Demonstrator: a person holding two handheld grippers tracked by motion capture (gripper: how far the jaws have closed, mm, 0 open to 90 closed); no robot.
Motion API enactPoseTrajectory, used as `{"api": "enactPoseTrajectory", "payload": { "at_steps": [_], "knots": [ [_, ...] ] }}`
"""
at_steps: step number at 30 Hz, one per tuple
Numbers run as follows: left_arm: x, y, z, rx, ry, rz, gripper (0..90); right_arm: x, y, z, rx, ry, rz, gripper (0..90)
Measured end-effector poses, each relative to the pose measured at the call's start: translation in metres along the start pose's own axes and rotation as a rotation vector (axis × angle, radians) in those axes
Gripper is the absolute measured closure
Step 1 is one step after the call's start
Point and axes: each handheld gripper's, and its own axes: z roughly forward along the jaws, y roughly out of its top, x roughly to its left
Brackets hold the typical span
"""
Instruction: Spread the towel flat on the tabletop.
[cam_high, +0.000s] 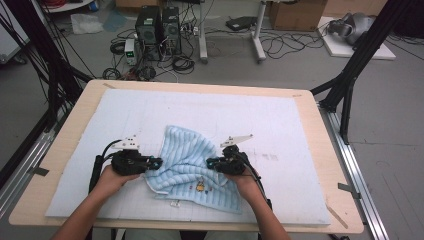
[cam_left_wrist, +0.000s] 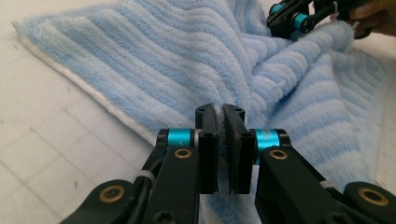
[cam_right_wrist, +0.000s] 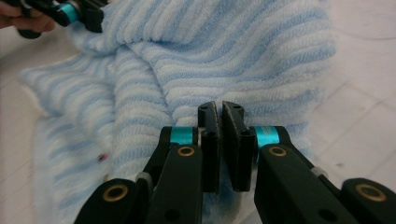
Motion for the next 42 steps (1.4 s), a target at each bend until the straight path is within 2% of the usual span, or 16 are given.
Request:
{"api": "enactPoseTrajectory", "payload": {
  "at_steps": [3,6,11,13,16,20,24,26,28,31,34,35,37,38,39,42],
  "knots": [
    [-0.001,-0.007,-0.008,0.014,0.001,0.003,84.3,0.001,-0.001,-0.002,0.001,0.078,0.005,76.4],
    [0.002,-0.012,-0.016,0.019,0.022,-0.008,84.3,-0.003,0.002,-0.013,-0.104,0.101,0.042,69.9],
    [0.007,-0.018,-0.022,0.005,0.041,-0.033,84.2,-0.024,0.008,-0.028,-0.237,-0.052,0.147,67.4],
    [0.008,-0.019,-0.023,0.006,0.04,-0.031,84.1,-0.031,0.01,-0.027,-0.246,-0.135,0.175,64.6],
    [0.008,-0.02,-0.023,-0.002,0.037,-0.037,84.0,-0.038,0.014,-0.014,-0.17,-0.209,0.175,61.1],
    [0.009,-0.022,-0.023,-0.013,0.034,-0.049,83.4,-0.036,0.02,0.011,-0.086,-0.232,0.14,49.9],
    [0.009,-0.022,-0.022,-0.011,0.032,-0.048,83.4,-0.024,0.027,0.032,-0.021,-0.278,0.026,47.7],
    [0.01,-0.023,-0.022,-0.01,0.03,-0.046,83.4,-0.016,0.028,0.036,0.021,-0.346,-0.074,56.7],
    [0.01,-0.022,-0.022,-0.012,0.03,-0.048,83.4,-0.012,0.031,0.037,0.045,-0.312,-0.115,71.4],
    [0.01,-0.023,-0.023,-0.013,0.028,-0.045,83.4,-0.012,0.035,0.038,0.067,-0.265,-0.107,89.3],
    [0.01,-0.023,-0.023,-0.018,0.025,-0.052,83.3,-0.008,0.035,0.041,0.062,-0.253,-0.127,89.4],
    [0.011,-0.023,-0.023,-0.014,0.025,-0.047,83.3,-0.009,0.035,0.041,0.047,-0.237,-0.104,88.7],
    [0.01,-0.023,-0.023,-0.016,0.025,-0.049,83.1,-0.012,0.037,0.039,-0.017,-0.237,-0.019,64.2],
    [0.01,-0.023,-0.023,-0.016,0.024,-0.048,83.1,-0.016,0.038,0.038,-0.056,-0.203,0.039,56.0],
    [0.01,-0.024,-0.023,-0.017,0.025,-0.046,83.0,-0.017,0.04,0.038,-0.074,-0.187,0.067,51.3],
    [0.01,-0.024,-0.023,-0.017,0.025,-0.048,82.9,-0.012,0.043,0.048,-0.053,-0.156,0.046,45.9]
  ]
}}
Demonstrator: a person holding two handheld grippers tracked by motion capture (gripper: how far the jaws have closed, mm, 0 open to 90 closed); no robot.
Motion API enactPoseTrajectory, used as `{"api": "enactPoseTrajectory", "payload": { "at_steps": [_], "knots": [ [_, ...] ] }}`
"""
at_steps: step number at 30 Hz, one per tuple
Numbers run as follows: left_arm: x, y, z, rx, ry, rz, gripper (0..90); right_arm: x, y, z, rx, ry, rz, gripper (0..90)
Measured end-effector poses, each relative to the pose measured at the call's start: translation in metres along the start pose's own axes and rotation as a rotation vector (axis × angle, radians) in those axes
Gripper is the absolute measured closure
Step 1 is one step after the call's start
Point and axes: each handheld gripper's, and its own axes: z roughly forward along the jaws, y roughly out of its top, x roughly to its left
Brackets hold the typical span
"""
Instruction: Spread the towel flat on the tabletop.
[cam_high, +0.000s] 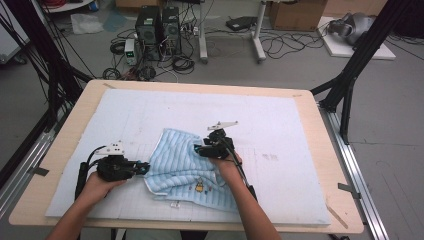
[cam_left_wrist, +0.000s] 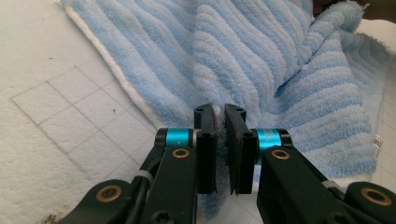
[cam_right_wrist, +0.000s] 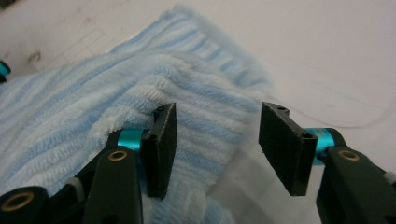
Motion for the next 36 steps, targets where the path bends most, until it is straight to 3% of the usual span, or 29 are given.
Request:
{"api": "enactPoseTrajectory", "payload": {
  "at_steps": [2,3,4,6,8,10,14,16,17,18,19,20,22,24,27,30,33,36],
  "knots": [
    [0.0,0.0,0.0,-0.001,0.002,0.001,82.7,0.009,0.001,0.011,0.059,-0.045,-0.078,46.2],
    [0.0,0.0,0.0,0.0,0.002,0.002,82.7,0.013,0.001,0.013,0.06,-0.079,-0.12,48.8],
    [0.0,0.0,0.0,-0.001,0.002,0.002,82.7,0.014,0.002,0.014,0.059,-0.081,-0.135,55.8],
    [0.0,-0.001,0.0,-0.001,0.0,0.0,82.7,0.016,0.003,0.013,0.062,-0.063,-0.146,78.0],
    [0.0,-0.001,0.0,0.003,0.0,0.003,82.7,0.02,0.005,0.011,0.068,-0.103,-0.207,84.6],
    [-0.001,0.0,0.0,0.001,0.0,0.003,82.7,0.02,0.005,0.008,0.08,-0.131,-0.228,85.5],
    [-0.002,0.001,0.002,0.003,-0.009,0.012,83.6,0.011,0.01,-0.005,0.111,-0.328,-0.326,85.4],
    [-0.004,0.004,0.005,0.0,-0.018,0.017,83.6,0.009,0.015,-0.012,0.113,-0.425,-0.404,85.3],
    [-0.005,0.006,0.007,0.002,-0.021,0.023,83.6,0.01,0.017,-0.013,0.118,-0.457,-0.442,84.9],
    [-0.006,0.007,0.008,0.008,-0.022,0.028,83.7,0.012,0.018,-0.012,0.126,-0.459,-0.464,82.0],
    [-0.006,0.007,0.009,0.007,-0.024,0.028,83.7,0.012,0.019,-0.01,0.121,-0.389,-0.446,73.8],
    [-0.006,0.007,0.009,0.009,-0.024,0.025,83.6,0.011,0.019,-0.01,0.102,-0.287,-0.406,68.9],
    [-0.004,0.006,0.007,0.003,-0.02,0.011,82.5,0.006,0.02,-0.015,0.05,-0.227,-0.318,64.3],
    [-0.001,0.006,0.004,-0.005,-0.009,-0.001,78.7,-0.005,0.022,-0.027,-0.032,-0.236,-0.219,60.3],
    [0.003,0.01,-0.001,-0.043,0.027,-0.036,69.0,-0.024,0.022,-0.045,-0.096,-0.306,-0.099,59.7],
    [0.007,0.016,-0.004,-0.089,0.071,-0.064,64.0,-0.038,0.017,-0.049,-0.063,-0.371,-0.047,63.2],
    [0.011,0.022,-0.004,-0.118,0.089,-0.075,64.0,-0.041,0.007,-0.033,0.037,-0.306,-0.03,61.7],
    [0.014,0.026,0.0,-0.113,0.101,-0.072,63.2,-0.031,-0.002,-0.02,0.061,-0.231,-0.052,56.4]
  ]
}}
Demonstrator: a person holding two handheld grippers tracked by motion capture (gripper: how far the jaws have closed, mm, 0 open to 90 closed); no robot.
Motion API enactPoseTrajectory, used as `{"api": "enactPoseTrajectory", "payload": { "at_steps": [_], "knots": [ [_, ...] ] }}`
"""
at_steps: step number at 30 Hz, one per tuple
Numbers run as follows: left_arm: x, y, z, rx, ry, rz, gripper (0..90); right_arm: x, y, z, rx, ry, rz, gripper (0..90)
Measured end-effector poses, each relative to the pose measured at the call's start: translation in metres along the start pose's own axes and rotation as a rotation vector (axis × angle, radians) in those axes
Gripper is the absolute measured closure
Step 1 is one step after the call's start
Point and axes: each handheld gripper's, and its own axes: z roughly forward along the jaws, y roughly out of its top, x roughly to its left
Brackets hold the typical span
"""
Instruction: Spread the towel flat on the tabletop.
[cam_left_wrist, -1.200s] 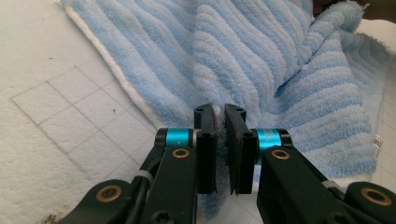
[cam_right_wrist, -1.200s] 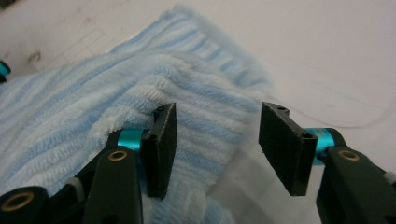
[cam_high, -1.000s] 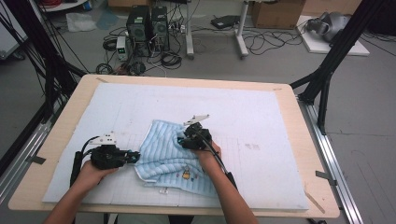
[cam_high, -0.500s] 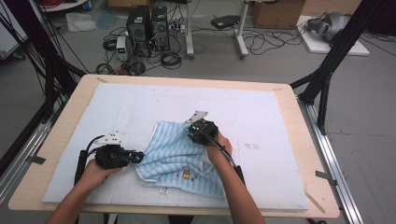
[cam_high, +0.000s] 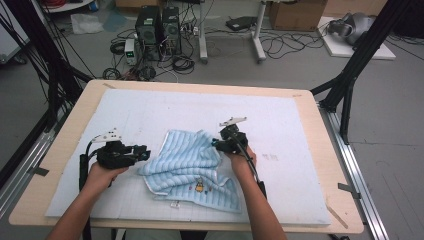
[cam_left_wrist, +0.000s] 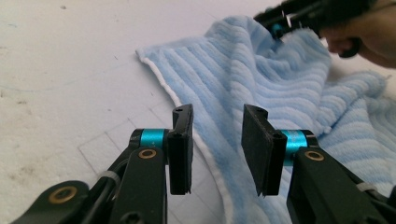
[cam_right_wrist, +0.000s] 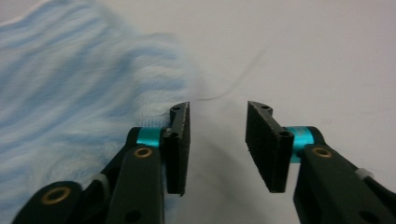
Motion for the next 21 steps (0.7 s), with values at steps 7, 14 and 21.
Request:
{"api": "enactPoseTrajectory", "payload": {
  "at_steps": [7,14,21],
  "knots": [
    [0.0,0.0,0.005,0.006,0.014,0.007,62.7,0.025,-0.003,0.002,0.026,0.029,-0.095,62.8],
    [0.002,0.0,0.004,-0.011,0.036,-0.003,62.6,0.02,0.0,-0.01,0.037,-0.053,-0.199,84.4],
    [0.002,0.002,0.011,-0.049,0.056,-0.025,59.8,0.007,0.01,-0.02,0.039,-0.325,-0.39,69.9]
  ]
}}
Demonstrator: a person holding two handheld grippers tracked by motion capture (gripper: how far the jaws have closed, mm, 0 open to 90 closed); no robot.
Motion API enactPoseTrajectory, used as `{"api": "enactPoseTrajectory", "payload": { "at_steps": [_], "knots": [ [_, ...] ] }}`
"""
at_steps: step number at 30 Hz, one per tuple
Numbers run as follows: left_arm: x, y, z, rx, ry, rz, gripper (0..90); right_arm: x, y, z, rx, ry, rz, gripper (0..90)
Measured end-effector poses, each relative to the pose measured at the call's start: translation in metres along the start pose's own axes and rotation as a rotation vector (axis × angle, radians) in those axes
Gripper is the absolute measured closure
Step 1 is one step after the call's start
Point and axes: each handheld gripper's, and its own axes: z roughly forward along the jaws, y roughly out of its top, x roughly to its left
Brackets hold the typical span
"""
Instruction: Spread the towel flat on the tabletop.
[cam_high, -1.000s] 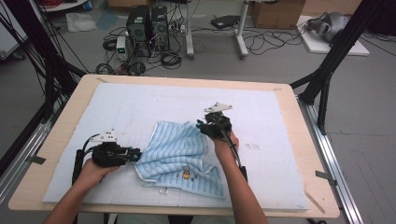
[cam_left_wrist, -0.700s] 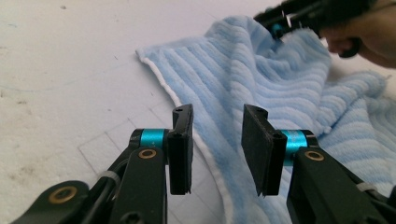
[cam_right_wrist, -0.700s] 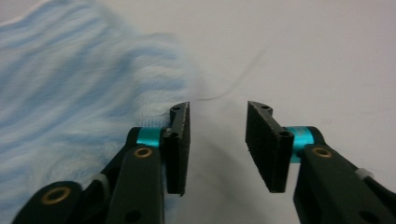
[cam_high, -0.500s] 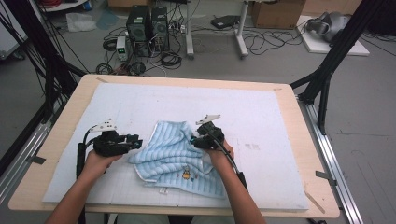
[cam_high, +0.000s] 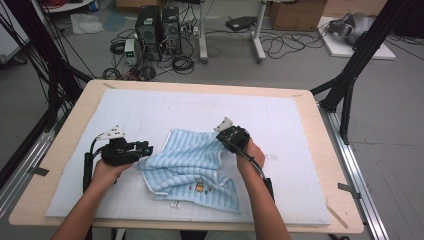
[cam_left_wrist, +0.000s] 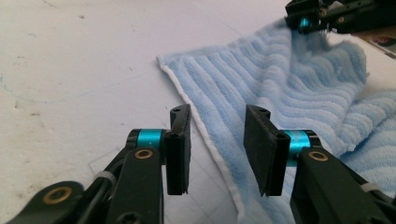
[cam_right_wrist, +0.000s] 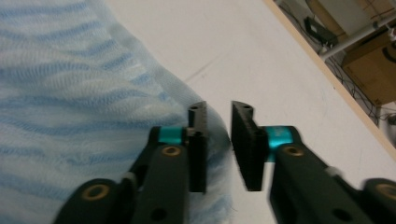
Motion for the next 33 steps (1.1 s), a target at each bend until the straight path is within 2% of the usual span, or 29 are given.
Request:
{"api": "enactPoseTrajectory", "payload": {
  "at_steps": [1,3,4,7,8,10,13,17,19,20,22,25,26,28,30,31,33],
  "knots": [
    [0.001,0.001,0.001,0.001,0.005,-0.002,57.5,-0.004,-0.004,0.001,0.002,0.018,0.028,67.2],
    [0.003,0.004,0.004,0.009,0.014,-0.005,54.0,-0.012,-0.014,0.0,-0.025,0.051,0.116,59.1],
    [0.004,0.006,0.005,0.0,0.018,-0.009,53.2,-0.017,-0.02,-0.002,-0.037,0.071,0.168,59.3],
    [0.007,0.016,0.01,-0.012,0.036,-0.009,49.8,-0.034,-0.04,-0.013,-0.102,0.086,0.308,56.2],
    [0.008,0.02,0.013,-0.012,0.037,-0.007,49.6,-0.041,-0.045,-0.017,-0.107,0.098,0.356,55.6],
    [0.011,0.025,0.021,-0.013,0.038,-0.011,49.2,-0.051,-0.054,-0.025,-0.133,0.107,0.409,55.4],
    [0.015,0.034,0.041,0.022,0.041,-0.011,48.9,-0.055,-0.065,-0.033,-0.154,0.113,0.434,53.5],
    [0.018,0.041,0.067,0.057,0.043,-0.004,48.8,-0.051,-0.082,-0.039,-0.157,0.127,0.43,50.8],
    [0.019,0.044,0.078,0.09,0.056,0.012,48.9,-0.048,-0.09,-0.042,-0.162,0.133,0.428,50.1],
    [0.019,0.045,0.085,0.111,0.064,0.019,48.9,-0.047,-0.093,-0.043,-0.162,0.152,0.435,49.3],
    [0.021,0.045,0.095,0.152,0.089,0.028,48.9,-0.049,-0.097,-0.047,-0.174,0.156,0.437,48.5],
    [0.02,0.045,0.108,0.193,0.104,0.043,48.4,-0.05,-0.098,-0.049,-0.191,0.155,0.45,47.3],
    [0.018,0.044,0.111,0.2,0.111,0.054,48.6,-0.051,-0.098,-0.048,-0.192,0.153,0.445,47.2],
    [0.013,0.044,0.116,0.205,0.135,0.102,50.1,-0.05,-0.099,-0.047,-0.184,0.156,0.441,46.9],
    [0.009,0.045,0.117,0.224,0.153,0.206,62.9,-0.05,-0.099,-0.046,-0.186,0.163,0.442,46.8],
    [0.008,0.046,0.118,0.225,0.124,0.212,82.7,-0.05,-0.098,-0.046,-0.189,0.163,0.438,46.7],
    [0.011,0.051,0.119,0.251,0.135,0.213,86.5,-0.049,-0.098,-0.045,-0.19,0.17,0.439,46.8]
  ]
}}
